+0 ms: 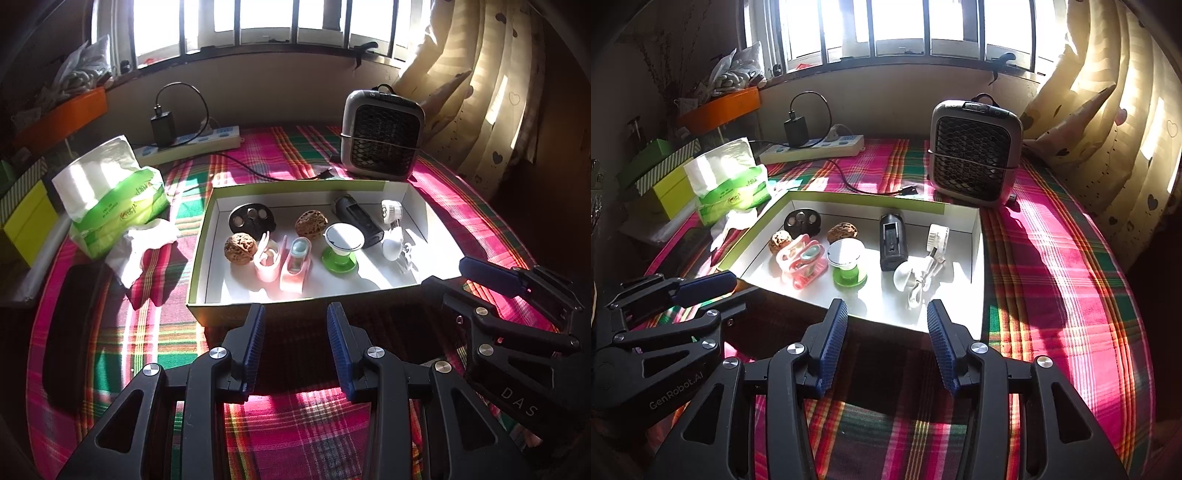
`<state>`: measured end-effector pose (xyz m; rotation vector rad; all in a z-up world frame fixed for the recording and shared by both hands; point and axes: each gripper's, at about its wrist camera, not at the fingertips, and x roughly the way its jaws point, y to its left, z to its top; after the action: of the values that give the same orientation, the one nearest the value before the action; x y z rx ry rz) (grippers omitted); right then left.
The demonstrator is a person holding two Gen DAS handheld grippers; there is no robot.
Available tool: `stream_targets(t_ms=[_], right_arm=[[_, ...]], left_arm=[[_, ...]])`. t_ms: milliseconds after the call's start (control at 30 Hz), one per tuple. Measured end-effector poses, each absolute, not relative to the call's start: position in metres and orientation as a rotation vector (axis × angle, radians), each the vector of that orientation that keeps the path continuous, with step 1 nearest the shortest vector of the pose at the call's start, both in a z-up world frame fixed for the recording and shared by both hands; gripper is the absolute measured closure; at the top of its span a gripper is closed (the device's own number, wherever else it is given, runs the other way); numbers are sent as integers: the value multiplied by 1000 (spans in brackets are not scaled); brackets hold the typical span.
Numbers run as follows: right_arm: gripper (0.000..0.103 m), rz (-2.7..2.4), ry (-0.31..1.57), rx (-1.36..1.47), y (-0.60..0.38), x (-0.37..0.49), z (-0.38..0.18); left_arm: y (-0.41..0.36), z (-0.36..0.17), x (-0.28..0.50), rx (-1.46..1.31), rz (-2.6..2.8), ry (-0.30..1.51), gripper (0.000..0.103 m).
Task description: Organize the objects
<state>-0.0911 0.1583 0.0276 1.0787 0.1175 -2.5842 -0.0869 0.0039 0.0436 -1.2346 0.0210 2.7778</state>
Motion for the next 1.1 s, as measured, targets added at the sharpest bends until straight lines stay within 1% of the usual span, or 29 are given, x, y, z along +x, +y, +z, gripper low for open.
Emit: stream_targets(t_ms=[233,400,500,600,833,900,967,1100], right_arm=[[57,-2573,128,1119,158,-74,17],[56,-2584,126,1150,161,-64,9],[56,-2583,131,1177,162,-60,2],[56,-2576,133,1208,163,-57,-5],[55,-2580,119,1241,166,-51,-11],[51,-2580,124,1262,168,-50,-15],[50,-2588,126,1258,170,-48,-15],[50,-2592,134,1258,170,-47,-15]], left_arm=[[6,32,-71,-1280,2772,6,70],[9,22,-61,-1302,2778,33,70],[8,16,-57,-1322,2766,13,70],[8,11,-52,-1331,2784,39,70],[9,3,-48,-1359,2776,36,70],[11,3,-47,-1354,2781,48,70],[11,3,-47,-1351,2784,42,70],[13,2,-46,-1341,2796,43,70]])
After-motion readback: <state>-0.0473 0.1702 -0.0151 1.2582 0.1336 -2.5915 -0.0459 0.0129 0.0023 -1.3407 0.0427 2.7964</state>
